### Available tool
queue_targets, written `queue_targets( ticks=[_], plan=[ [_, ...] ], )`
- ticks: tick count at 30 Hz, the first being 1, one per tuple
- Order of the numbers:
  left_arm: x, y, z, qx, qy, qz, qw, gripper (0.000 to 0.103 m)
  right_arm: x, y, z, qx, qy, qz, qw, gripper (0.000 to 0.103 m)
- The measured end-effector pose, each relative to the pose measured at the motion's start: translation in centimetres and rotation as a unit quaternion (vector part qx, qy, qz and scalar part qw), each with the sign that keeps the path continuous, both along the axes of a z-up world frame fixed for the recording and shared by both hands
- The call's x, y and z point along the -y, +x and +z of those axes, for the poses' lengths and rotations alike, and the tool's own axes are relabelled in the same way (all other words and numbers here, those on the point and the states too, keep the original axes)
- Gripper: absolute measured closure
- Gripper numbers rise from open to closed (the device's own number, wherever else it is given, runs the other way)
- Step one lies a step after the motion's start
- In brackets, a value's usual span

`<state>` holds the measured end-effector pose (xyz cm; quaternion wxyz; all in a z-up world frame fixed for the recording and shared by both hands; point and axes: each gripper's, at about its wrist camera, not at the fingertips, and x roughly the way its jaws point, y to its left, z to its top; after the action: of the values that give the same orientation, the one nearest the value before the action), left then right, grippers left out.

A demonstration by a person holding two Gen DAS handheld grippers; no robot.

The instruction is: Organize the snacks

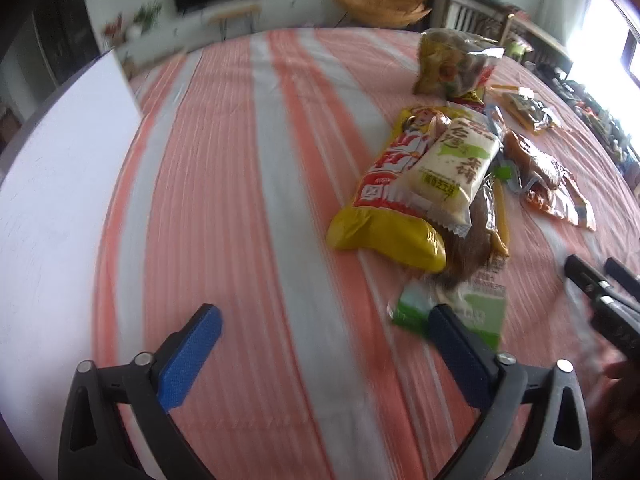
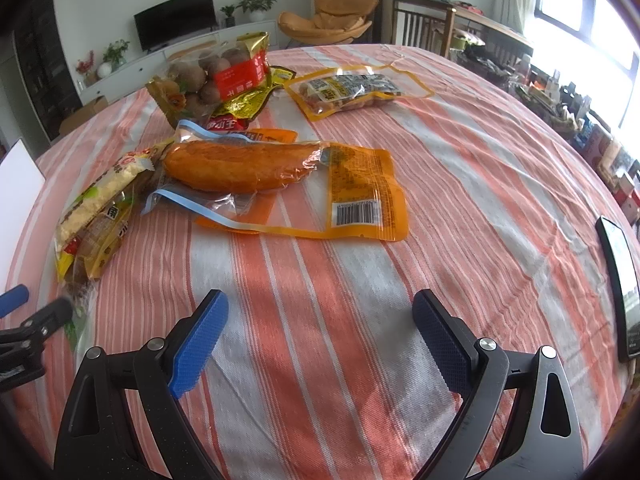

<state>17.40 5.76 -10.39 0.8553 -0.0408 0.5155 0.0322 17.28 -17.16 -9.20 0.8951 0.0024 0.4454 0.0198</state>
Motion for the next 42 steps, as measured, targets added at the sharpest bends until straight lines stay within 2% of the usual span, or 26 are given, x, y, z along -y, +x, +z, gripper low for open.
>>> queue_targets(
  ticks=[3, 5, 7, 9, 10, 11, 12, 13, 14, 18, 21, 24, 27, 30, 33, 34, 35, 37, 38, 40, 42],
  plan=[
    [-0.4, 0.0, 4.2, 0.061, -0.056, -0.037, 0.9959, 0.008, 0.1, 0.0, 0.0, 0.0, 0.0, -0.001, 1.0, 0.008],
    [0.4, 1.9, 5.6, 0.058, -0.088, -0.09, 0.9903, 0.005, 0.1, 0.0, 0.0, 0.0, -0.001, -0.001, 1.0, 0.008],
    [1.8, 4.3, 5.4, 0.042, -0.079, -0.125, 0.9881, 0.005, 0.1, 0.0, 0.0, 0.0, -0.001, -0.001, 1.0, 0.008],
    [3.7, 6.6, 4.4, 0.034, -0.032, -0.149, 0.9877, 0.011, 0.1, 0.0, 0.0, 0.0, 0.0, -0.001, 1.0, 0.008],
    [4.8, 7.7, 3.7, 0.024, -0.01, -0.169, 0.9853, 0.026, 0.1, 0.0, 0.0, 0.0, 0.001, -0.001, 1.0, 0.008],
    [5.6, 8.2, 3.0, 0.013, 0.004, -0.184, 0.9829, 0.049, 0.0, 0.0, 0.0, 0.0, 0.001, 0.0, 1.0, 0.008],
    [6.4, 8.6, 2.3, 0.003, 0.021, -0.197, 0.9801, 0.059, 0.1, 0.0, 0.0, 0.0, 0.001, 0.001, 1.0, 0.008],
    [6.8, 8.4, 2.5, 0.017, 0.035, -0.205, 0.9781, 0.071, 0.1, 0.0, 0.0, 0.0, 0.001, 0.002, 1.0, 0.008],
    [6.9, 8.2, 2.6, 0.015, 0.034, -0.202, 0.9787, 0.074, 0.2, 0.0, 0.0, 0.0, 0.002, 0.003, 1.0, 0.008],
    [4.1, 4.1, 4.8, 0.044, -0.013, -0.138, 0.9894, 0.074, 0.3, 0.0, 0.0, 0.001, 0.003, 0.005, 1.0, 0.008],
    [1.2, -0.9, 5.0, 0.048, -0.035, -0.087, 0.9944, 0.074, 0.3, 0.0, 0.0, 0.0, 0.001, 0.005, 1.0, 0.008],
    [-0.9, -5.0, 3.8, 0.044, -0.025, -0.046, 0.9976, 0.074, 0.3, 0.1, 0.0, 0.0, 0.001, 0.005, 1.0, 0.008],
    [-1.3, -7.1, 2.3, 0.038, -0.001, -0.034, 0.9987, 0.073, 0.3, 0.1, 0.0, 0.0, 0.001, 0.005, 1.0, 0.008],
    [-1.5, -7.1, 0.3, 0.012, -0.001, -0.031, 0.9994, 0.06, 0.3, 0.1, 0.0, 0.0, 0.0, 0.007, 1.0, 0.007],
    [-1.5, -7.7, 0.1, 0.026, 0.0, -0.032, 0.9991, 0.046, -0.1, 0.6, 0.2, -0.016, -0.006, 0.044, 0.999, 0.008],
    [-1.4, -7.7, 0.1, 0.03, -0.001, -0.031, 0.9991, 0.044, -0.4, 1.2, 0.6, -0.06, 0.005, 0.068, 0.996, 0.009],
    [-1.5, -7.7, -0.1, 0.032, -0.003, -0.032, 0.999, 0.044, -0.7, 1.5, 1.0, -0.081, 0.03, 0.08, 0.993, 0.009],
    [-1.5, -7.8, -0.3, 0.026, 0.0, -0.032, 0.9991, 0.044, -1.4, 1.5, 2.5, -0.095, 0.113, 0.098, 0.984, 0.011],
    [-1.6, -7.8, -0.4, 0.028, 0.006, -0.03, 0.9991, 0.044, -2.3, 1.7, 3.4, -0.092, 0.139, 0.106, 0.98, 0.011],
    [-2.0, -8.3, -0.2, 0.026, 0.011, -0.025, 0.9993, 0.045, -4.7, 2.7, 4.3, -0.094, 0.145, 0.116, 0.978, 0.011],
    [-2.0, -8.2, -0.1, 0.028, 0.005, -0.02, 0.9994, 0.05, -7.3, 4.3, 4.0, -0.11, 0.142, 0.121, 0.976, 0.012]
  ],
)
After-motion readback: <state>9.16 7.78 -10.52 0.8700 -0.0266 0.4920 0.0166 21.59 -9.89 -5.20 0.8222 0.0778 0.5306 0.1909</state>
